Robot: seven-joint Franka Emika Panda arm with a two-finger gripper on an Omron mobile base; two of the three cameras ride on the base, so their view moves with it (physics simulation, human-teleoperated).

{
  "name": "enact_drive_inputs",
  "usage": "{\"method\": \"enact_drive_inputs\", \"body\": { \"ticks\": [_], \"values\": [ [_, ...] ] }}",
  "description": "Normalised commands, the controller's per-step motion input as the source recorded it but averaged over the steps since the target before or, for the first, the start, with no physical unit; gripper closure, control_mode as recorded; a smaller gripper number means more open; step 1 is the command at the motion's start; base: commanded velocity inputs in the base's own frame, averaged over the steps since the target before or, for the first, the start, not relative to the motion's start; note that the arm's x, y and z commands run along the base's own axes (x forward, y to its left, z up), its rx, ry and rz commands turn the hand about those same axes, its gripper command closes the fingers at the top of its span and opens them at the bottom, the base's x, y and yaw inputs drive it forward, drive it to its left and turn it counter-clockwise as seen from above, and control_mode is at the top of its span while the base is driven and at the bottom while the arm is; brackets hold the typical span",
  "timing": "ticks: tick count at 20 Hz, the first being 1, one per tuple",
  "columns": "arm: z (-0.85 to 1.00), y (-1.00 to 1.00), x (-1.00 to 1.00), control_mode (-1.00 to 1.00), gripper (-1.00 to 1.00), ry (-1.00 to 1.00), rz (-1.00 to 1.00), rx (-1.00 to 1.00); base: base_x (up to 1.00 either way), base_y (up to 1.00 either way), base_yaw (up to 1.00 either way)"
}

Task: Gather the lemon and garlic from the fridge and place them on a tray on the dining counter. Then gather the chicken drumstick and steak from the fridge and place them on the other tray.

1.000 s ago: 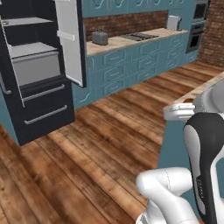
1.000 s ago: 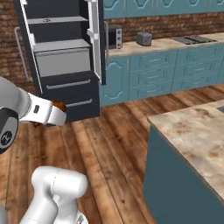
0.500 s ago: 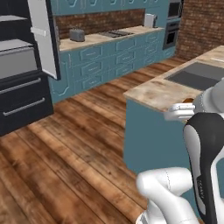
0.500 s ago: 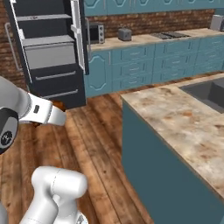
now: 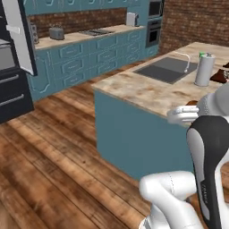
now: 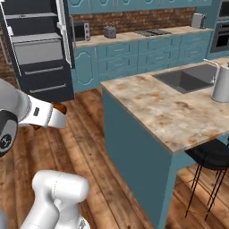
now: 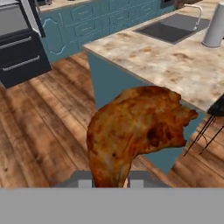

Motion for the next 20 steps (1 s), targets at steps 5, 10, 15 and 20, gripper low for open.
{"method": "enact_drive_inputs", "body": {
  "ticks": [5, 10, 15, 20],
  "values": [
    [0.00, 0.00, 0.00, 1.00, 1.00, 0.00, 0.00, 0.00, -0.27, -1.00, -0.04],
    [0.00, 0.00, 0.00, 1.00, 1.00, 0.00, 0.00, 0.00, -0.03, -1.00, 0.00],
    [0.00, 0.00, 0.00, 1.00, 1.00, 0.00, 0.00, 0.00, 0.00, -1.00, 0.00],
    [0.00, 0.00, 0.00, 1.00, 1.00, 0.00, 0.00, 0.00, 0.17, -1.00, 0.02]
  ]
}}
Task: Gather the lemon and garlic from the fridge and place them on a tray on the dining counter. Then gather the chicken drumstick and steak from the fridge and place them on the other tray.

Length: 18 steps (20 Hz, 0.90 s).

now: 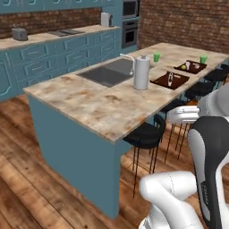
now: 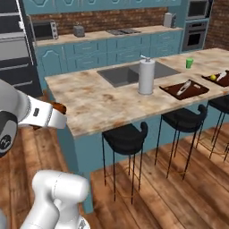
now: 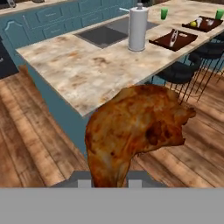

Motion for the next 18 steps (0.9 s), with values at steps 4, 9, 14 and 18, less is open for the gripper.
{"method": "enact_drive_inputs", "body": {
  "ticks": [4, 9, 14, 18],
  "values": [
    [0.00, 0.00, 0.00, 1.00, 1.00, 0.00, 0.00, 0.00, 0.36, -1.00, 0.03],
    [0.00, 0.00, 0.00, 1.00, 1.00, 0.00, 0.00, 0.00, 0.47, -1.00, 0.03],
    [0.00, 0.00, 0.00, 1.00, 1.00, 0.00, 0.00, 0.00, 0.51, -1.00, 0.05],
    [0.00, 0.00, 0.00, 1.00, 1.00, 0.00, 0.00, 0.00, 0.52, -1.00, 0.08]
  ]
}}
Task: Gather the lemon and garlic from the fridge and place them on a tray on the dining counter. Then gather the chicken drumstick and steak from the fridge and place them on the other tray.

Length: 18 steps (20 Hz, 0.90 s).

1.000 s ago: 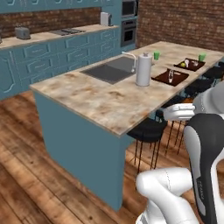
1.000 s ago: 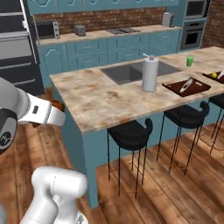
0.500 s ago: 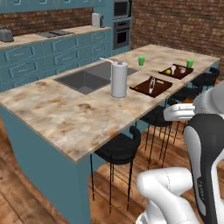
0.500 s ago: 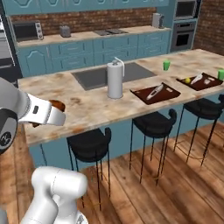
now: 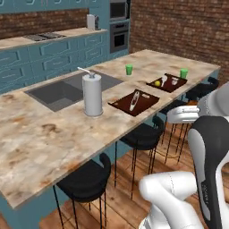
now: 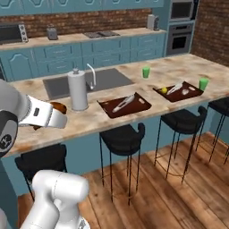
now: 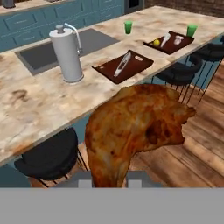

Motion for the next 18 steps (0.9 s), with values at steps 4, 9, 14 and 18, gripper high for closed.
{"method": "enact_drive_inputs", "body": {
  "ticks": [4, 9, 14, 18],
  "values": [
    [0.00, 0.00, 0.00, 1.00, 1.00, 0.00, 0.00, 0.00, 0.55, -0.99, 0.11],
    [0.00, 0.00, 0.00, 1.00, 1.00, 0.00, 0.00, 0.00, 0.57, -0.69, 0.21],
    [0.00, 0.00, 0.00, 1.00, 1.00, 0.00, 0.00, 0.00, 0.73, -0.33, 0.32],
    [0.00, 0.00, 0.00, 1.00, 1.00, 0.00, 0.00, 0.00, 0.71, -0.38, 0.34]
  ]
}}
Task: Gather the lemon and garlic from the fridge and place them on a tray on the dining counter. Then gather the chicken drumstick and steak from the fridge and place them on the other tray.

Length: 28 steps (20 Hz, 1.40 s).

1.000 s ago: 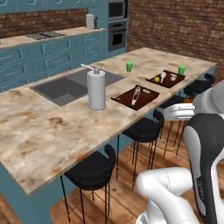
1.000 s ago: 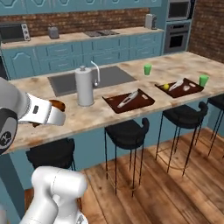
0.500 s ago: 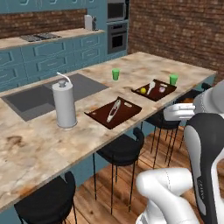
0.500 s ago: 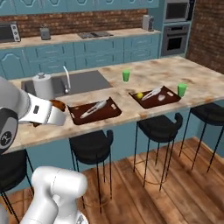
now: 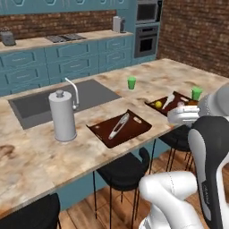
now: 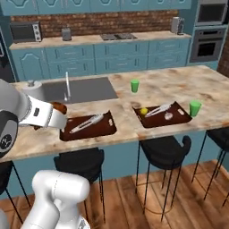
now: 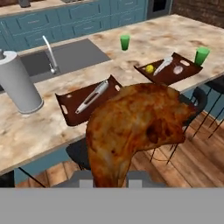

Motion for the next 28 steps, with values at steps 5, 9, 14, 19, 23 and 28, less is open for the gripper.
{"method": "enact_drive_inputs", "body": {
  "ticks": [5, 9, 14, 19, 23, 28],
  "values": [
    [0.00, 0.00, 0.00, 1.00, 1.00, 0.00, 0.00, 0.00, 0.68, -0.32, 0.35],
    [0.00, 0.00, 0.00, 1.00, 1.00, 0.00, 0.00, 0.00, 0.66, -0.26, 0.35],
    [0.00, 0.00, 0.00, 1.00, 1.00, 0.00, 0.00, 0.00, 0.62, -0.15, 0.32],
    [0.00, 0.00, 0.00, 1.00, 1.00, 0.00, 0.00, 0.00, 0.61, -0.12, 0.23],
    [0.00, 0.00, 0.00, 1.00, 1.00, 0.00, 0.00, 0.00, 0.47, -0.11, 0.13],
    [-0.10, -0.09, 0.79, -1.00, 1.00, 0.12, 0.09, 0.04, 0.00, 0.00, 0.00]
  ]
}}
